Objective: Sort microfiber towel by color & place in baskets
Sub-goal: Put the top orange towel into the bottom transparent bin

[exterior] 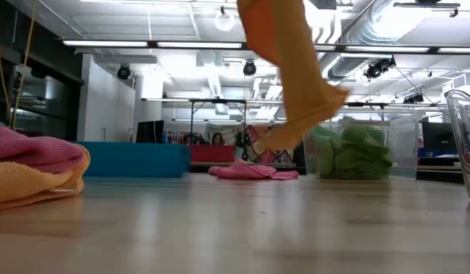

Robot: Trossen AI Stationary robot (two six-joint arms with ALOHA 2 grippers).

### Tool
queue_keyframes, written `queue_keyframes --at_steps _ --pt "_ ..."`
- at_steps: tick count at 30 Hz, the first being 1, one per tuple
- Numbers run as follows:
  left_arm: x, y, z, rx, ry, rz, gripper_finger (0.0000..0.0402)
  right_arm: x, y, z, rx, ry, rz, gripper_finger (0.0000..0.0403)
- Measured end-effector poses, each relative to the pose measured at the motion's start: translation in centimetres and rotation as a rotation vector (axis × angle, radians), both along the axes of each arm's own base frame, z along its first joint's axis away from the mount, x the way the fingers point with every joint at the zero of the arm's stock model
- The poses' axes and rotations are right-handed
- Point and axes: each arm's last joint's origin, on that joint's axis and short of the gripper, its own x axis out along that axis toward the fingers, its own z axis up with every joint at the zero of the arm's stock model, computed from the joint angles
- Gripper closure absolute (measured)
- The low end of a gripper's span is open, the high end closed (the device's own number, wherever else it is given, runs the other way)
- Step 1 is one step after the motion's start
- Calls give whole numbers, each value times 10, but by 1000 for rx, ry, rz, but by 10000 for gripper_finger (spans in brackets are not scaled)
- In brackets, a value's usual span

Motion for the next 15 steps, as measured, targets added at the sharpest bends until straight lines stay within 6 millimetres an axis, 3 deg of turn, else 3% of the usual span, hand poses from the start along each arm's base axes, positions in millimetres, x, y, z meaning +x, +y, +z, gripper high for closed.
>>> queue_keyframes --at_steps 6,15 --pt "3 7 3 -1 -37 29 401 5 -4 6 -164 -78 -151 124" --pt "7 20 11 12 -130 156 401 36 2 -3 -340 -66 -224 124"
